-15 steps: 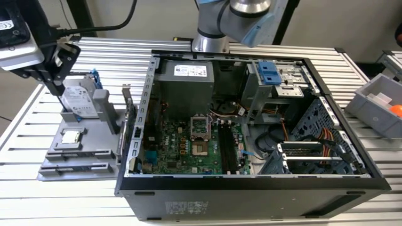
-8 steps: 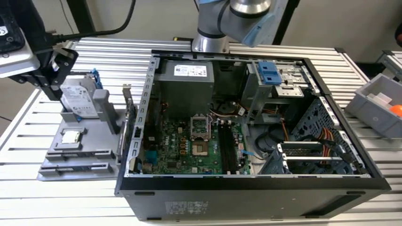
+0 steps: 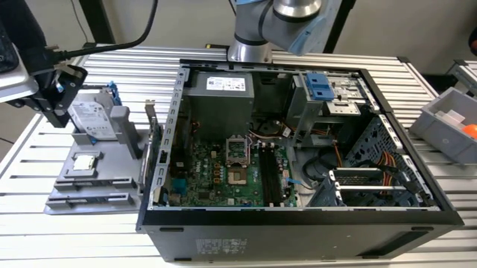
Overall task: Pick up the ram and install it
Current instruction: 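Reach for the ram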
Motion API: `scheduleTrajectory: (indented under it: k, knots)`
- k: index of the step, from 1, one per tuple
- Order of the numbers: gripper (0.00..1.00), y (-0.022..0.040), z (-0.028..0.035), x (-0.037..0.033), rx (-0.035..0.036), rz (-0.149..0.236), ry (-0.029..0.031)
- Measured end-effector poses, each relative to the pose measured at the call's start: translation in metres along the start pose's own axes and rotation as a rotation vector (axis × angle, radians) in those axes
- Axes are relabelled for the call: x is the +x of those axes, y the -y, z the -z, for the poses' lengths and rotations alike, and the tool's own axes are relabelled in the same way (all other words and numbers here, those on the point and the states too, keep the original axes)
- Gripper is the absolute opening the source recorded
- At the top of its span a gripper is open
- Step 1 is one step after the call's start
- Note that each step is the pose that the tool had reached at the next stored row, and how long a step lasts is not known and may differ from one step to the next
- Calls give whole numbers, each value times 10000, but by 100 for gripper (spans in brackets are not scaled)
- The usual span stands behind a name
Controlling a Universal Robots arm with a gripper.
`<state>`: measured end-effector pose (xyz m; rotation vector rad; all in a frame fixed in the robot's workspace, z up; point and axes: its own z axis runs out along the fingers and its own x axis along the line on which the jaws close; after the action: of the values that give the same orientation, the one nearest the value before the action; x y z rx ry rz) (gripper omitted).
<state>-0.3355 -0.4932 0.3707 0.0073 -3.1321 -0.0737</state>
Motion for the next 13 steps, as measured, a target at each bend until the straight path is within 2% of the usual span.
scheduleTrajectory:
  k: [13]
  knots:
    - [0,4,-1,5,-1,1,1]
